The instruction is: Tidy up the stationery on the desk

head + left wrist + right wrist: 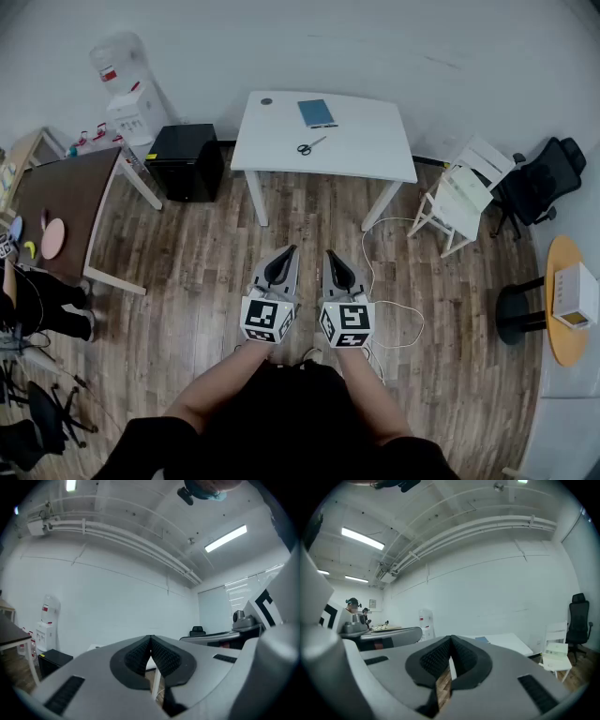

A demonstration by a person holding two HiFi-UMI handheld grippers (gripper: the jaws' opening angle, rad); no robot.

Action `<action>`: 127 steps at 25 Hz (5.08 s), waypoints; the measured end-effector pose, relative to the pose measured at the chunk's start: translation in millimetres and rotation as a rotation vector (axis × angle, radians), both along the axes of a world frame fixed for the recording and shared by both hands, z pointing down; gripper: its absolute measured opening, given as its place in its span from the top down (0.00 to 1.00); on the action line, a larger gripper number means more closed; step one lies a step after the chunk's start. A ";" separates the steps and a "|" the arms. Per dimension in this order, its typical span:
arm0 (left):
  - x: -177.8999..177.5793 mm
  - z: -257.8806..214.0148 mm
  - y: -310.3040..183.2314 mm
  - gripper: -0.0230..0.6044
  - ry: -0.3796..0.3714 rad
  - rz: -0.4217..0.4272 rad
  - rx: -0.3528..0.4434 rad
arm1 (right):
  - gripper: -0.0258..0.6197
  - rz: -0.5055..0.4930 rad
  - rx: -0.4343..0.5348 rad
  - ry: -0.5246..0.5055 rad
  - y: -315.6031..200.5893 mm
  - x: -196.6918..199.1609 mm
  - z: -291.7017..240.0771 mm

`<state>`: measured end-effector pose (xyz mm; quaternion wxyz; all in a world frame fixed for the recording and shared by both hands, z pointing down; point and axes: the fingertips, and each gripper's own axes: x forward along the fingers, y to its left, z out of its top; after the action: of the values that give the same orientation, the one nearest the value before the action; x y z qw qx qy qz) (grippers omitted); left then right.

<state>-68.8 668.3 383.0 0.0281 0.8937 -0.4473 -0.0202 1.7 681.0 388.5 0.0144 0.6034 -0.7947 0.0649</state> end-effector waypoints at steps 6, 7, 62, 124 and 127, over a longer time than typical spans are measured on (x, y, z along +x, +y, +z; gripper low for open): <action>27.7 3.4 -1.3 0.94 -0.022 0.019 -0.007 | 0.91 -0.018 0.031 0.026 -1.3 10.4 -1.6; 31.0 6.0 -1.2 0.94 -0.032 0.018 -0.006 | 0.91 -0.023 0.038 0.013 -1.0 13.2 -1.4; -7.3 122.2 -423.8 0.94 -0.040 0.088 -0.207 | 0.91 -0.052 -0.126 0.082 -416.4 26.5 104.0; 139.6 405.3 -821.8 0.77 -0.017 -0.063 -0.929 | 0.76 -0.206 -0.774 -0.058 -855.2 207.5 385.9; 141.4 415.7 -821.0 0.77 0.010 -0.086 -0.977 | 0.76 -0.218 -0.796 -0.047 -853.2 206.2 393.0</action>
<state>72.6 -152.7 798.7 0.4453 0.7567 -0.4407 0.1868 207.9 -172.2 781.5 0.2350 0.4612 -0.7671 0.3789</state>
